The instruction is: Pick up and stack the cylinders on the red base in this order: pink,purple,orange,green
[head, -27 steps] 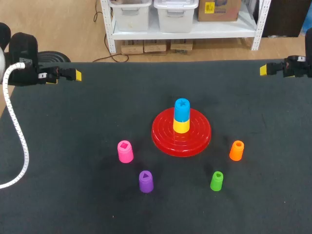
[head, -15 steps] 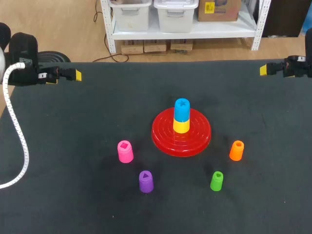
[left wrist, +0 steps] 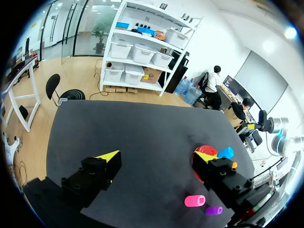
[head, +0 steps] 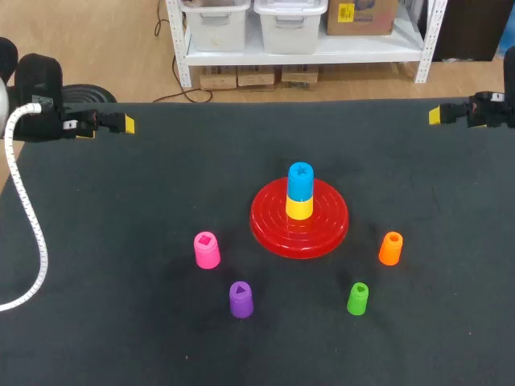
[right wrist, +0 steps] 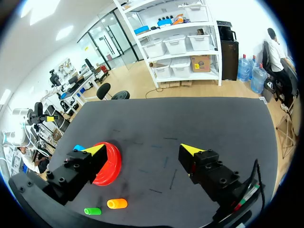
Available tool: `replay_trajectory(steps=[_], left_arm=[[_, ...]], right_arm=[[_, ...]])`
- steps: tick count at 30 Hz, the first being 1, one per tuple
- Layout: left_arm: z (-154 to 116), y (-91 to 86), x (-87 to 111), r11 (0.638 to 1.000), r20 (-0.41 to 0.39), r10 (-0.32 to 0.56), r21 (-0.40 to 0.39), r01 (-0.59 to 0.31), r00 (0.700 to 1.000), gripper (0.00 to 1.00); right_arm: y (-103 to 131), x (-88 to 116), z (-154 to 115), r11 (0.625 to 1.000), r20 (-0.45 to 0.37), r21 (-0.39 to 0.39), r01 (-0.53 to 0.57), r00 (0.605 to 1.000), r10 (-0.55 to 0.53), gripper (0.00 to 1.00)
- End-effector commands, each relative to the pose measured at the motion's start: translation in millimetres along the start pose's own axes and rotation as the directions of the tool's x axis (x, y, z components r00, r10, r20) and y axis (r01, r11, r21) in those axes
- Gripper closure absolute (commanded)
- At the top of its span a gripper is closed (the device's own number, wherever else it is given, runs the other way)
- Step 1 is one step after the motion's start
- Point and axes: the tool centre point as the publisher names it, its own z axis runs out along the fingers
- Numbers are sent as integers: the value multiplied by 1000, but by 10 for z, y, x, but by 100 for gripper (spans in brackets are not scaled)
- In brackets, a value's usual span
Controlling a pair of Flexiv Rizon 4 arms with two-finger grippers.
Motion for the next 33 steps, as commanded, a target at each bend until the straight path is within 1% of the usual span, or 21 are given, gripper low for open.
replay_trajectory(steps=[1, 2, 3, 5, 7, 8, 10, 11, 12, 13, 14, 16, 17, 19, 21, 22, 23, 25, 26, 27, 33], left_arm=[[3, -17, -11, 1000, -5, -2, -9, 2, 1000, 0], [3, -17, -11, 1000, -5, -2, -9, 2, 1000, 0], [0, -21, -10, 1000, -16, 16, -13, -16, 1000, 0], [13, -46, -6, 998, -22, 54, 21, -54, 998, 0], [22, -81, -6, 995, -39, 99, 20, -98, 994, 0], [32, -104, -4, 990, -58, 137, 29, -135, 989, 0], [48, -153, 7, 975, -85, 214, 80, -208, 973, 0], [52, -179, 17, 959, -97, 272, 110, -261, 957, 0], [63, -206, 31, 938, -125, 337, 135, -320, 933, 0], [71, -227, 48, 915, -128, 385, 178, -361, 914, 0], [53, -243, 65, 883, -112, 442, 226, -411, 890, 0], [29, -285, 117, 801, -120, 573, 289, -524, 811, 0], [13, -296, 141, 768, -107, 613, 315, -558, 783, 0], [-13, -317, 197, 691, -102, 692, 382, -614, 715, 0], [-40, -335, 247, 629, -69, 735, 442, -639, 675, 0], [-46, -342, 273, 607, -71, 757, 445, -659, 649, 0], [-42, -348, 291, 599, -67, 769, 425, -679, 636, 0], [-39, -362, 333, 565, -57, 794, 439, -699, 605, 0], [-41, -368, 342, 561, -52, 797, 429, -708, 601, 0], [-51, -379, 352, 548, -37, 805, 428, -719, 592, 0], [-51, -379, 352, 548, -37, 805, 428, -719, 592, 0]], right_arm=[[7, 0, -6, 1000, -1, 4, 0, 1000, 0, 0], [7, 0, -6, 1000, -1, 4, 0, 1000, 0, 0], [7, 0, -6, 1000, -1, 4, 0, 1000, 0, 0], [7, 0, -6, 1000, -1, 4, 0, 1000, 0, 0], [7, 0, -6, 1000, -1, 4, 0, 1000, 0, 0], [7, 0, -6, 1000, -1, 4, 0, 1000, 0, 0], [7, 0, -6, 1000, -1, 4, 0, 1000, 0, 0], [7, 0, -6, 1000, -1, 4, 0, 1000, 0, 0], [7, 0, -6, 1000, -1, 4, 0, 1000, 0, 0], [7, 0, -6, 1000, -1, 4, 0, 1000, 0, 0], [7, 0, -6, 1000, -1, 4, 0, 1000, 0, 0], [7, 0, -6, 1000, -1, 4, 0, 1000, 0, 0], [7, 0, -6, 1000, -1, 4, 0, 1000, 0, 0], [7, 0, -6, 1000, -1, 4, 0, 1000, 0, 0], [7, 0, -6, 1000, -1, 4, 0, 1000, 0, 0], [7, 0, -6, 1000, -1, 4, 0, 1000, 0, 0], [7, 0, -6, 1000, -1, 4, 0, 1000, 0, 0], [7, 0, -6, 1000, -1, 4, 0, 1000, 0, 0], [7, 0, -6, 1000, -1, 4, 0, 1000, 0, 0], [7, 0, -6, 1000, -1, 4, 0, 1000, 0, 0], [7, 0, -6, 1000, -1, 4, 0, 1000, 0, 0]])
